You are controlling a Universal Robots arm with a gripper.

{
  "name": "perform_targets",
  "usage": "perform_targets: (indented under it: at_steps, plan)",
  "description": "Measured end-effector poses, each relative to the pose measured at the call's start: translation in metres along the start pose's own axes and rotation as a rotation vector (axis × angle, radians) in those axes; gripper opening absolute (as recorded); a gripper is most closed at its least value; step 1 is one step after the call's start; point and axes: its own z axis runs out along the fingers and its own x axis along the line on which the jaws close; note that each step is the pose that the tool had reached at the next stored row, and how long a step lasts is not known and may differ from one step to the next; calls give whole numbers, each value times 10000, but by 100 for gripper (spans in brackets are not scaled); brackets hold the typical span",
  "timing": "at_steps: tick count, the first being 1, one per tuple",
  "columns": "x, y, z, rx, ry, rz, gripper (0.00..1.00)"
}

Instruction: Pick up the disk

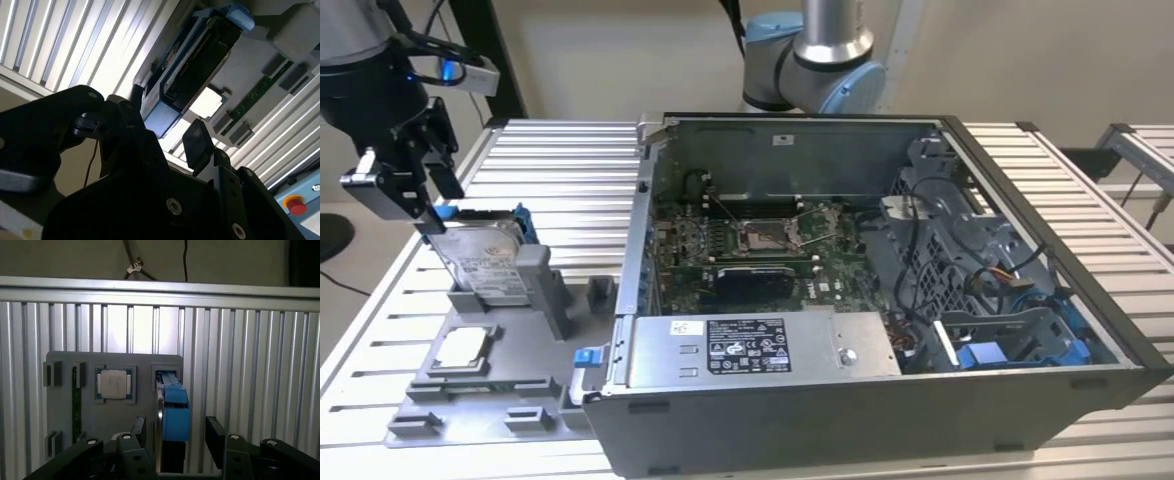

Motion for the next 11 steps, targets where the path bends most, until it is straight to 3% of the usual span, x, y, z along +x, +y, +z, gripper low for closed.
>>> perform_targets:
  at_steps: [6, 11]
  plan:
    - [2, 0, 58, -6, -71, -142, 100]
    - [6, 0, 144, -6, -75, -163, 100]
